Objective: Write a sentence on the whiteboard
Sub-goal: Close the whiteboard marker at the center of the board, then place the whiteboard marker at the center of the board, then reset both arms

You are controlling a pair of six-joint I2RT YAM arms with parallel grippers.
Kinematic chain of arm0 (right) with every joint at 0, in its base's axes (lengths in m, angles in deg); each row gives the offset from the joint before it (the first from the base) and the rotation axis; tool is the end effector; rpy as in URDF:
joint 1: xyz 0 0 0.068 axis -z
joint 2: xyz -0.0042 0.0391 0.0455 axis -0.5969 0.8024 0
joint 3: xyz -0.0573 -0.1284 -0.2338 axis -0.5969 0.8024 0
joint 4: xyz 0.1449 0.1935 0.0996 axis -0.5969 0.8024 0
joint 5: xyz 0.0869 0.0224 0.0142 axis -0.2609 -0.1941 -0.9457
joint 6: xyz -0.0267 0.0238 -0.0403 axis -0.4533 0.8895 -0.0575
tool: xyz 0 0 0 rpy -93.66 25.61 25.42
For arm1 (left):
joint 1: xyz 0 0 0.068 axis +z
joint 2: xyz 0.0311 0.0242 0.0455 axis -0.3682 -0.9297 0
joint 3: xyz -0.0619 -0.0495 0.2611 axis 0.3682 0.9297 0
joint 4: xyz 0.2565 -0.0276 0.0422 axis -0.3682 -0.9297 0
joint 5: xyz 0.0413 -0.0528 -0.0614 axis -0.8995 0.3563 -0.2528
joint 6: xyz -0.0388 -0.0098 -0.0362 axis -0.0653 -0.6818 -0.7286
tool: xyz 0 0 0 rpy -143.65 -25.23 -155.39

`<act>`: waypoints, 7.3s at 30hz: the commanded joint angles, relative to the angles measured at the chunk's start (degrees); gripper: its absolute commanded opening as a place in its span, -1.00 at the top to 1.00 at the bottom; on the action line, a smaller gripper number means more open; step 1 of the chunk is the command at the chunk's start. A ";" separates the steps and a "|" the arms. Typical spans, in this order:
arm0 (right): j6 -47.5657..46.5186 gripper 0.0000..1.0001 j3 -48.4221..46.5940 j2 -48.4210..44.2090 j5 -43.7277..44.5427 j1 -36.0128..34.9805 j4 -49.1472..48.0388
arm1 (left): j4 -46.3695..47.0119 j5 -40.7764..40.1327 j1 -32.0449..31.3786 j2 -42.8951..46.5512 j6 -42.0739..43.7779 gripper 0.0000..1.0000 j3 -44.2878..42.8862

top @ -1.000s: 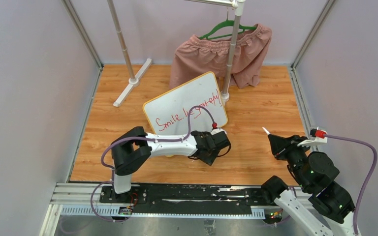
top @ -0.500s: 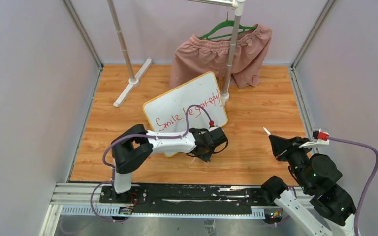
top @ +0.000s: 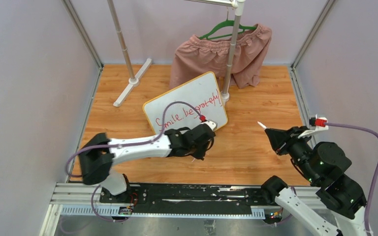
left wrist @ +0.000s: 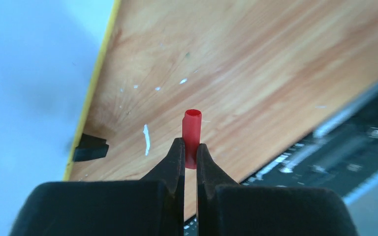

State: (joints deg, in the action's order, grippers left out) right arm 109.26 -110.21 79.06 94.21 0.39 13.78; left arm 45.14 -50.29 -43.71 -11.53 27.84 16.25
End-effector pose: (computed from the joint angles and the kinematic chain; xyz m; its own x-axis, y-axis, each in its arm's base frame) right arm 0.0233 0.0060 0.3916 -0.1848 0.3951 -0.8998 -0.3242 0.8399 0.4354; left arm 0.1435 -0.2984 0.2060 -0.7599 0.3901 -0.5200 0.5393 0.8249 -0.1693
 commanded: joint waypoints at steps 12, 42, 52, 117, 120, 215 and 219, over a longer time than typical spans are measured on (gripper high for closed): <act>-16.56 1.00 -32.16 33.41 -41.02 -0.31 21.36 | 44.02 -1.38 -7.36 59.61 19.03 1.00 43.18; -22.22 1.00 -51.11 64.00 -10.81 -37.94 27.42 | 46.57 0.78 -10.79 65.88 44.61 1.00 45.37; -20.53 1.00 -46.94 63.60 -13.25 -38.01 21.94 | 46.56 -1.50 -10.81 68.24 42.43 1.00 46.00; -18.00 1.00 -35.53 67.20 -13.48 -38.19 13.06 | 46.80 3.53 -10.88 69.56 40.81 1.00 39.73; -17.08 1.00 -33.61 67.45 -13.51 -38.19 10.90 | 47.11 4.35 -10.88 69.88 40.45 1.00 38.90; -5.41 -0.84 -4.27 9.32 28.44 -38.44 -6.62 | 4.35 -31.01 -12.99 38.07 -0.60 -1.00 7.93; -5.27 -0.90 -2.66 8.54 32.49 -38.41 -9.17 | 5.19 -34.03 -12.99 46.30 -0.84 -1.00 10.64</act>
State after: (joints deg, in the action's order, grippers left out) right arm 104.19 -113.77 89.57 121.13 -37.57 9.17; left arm 47.47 -75.87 -56.33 29.63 31.65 24.22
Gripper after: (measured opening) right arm 0.939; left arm 0.997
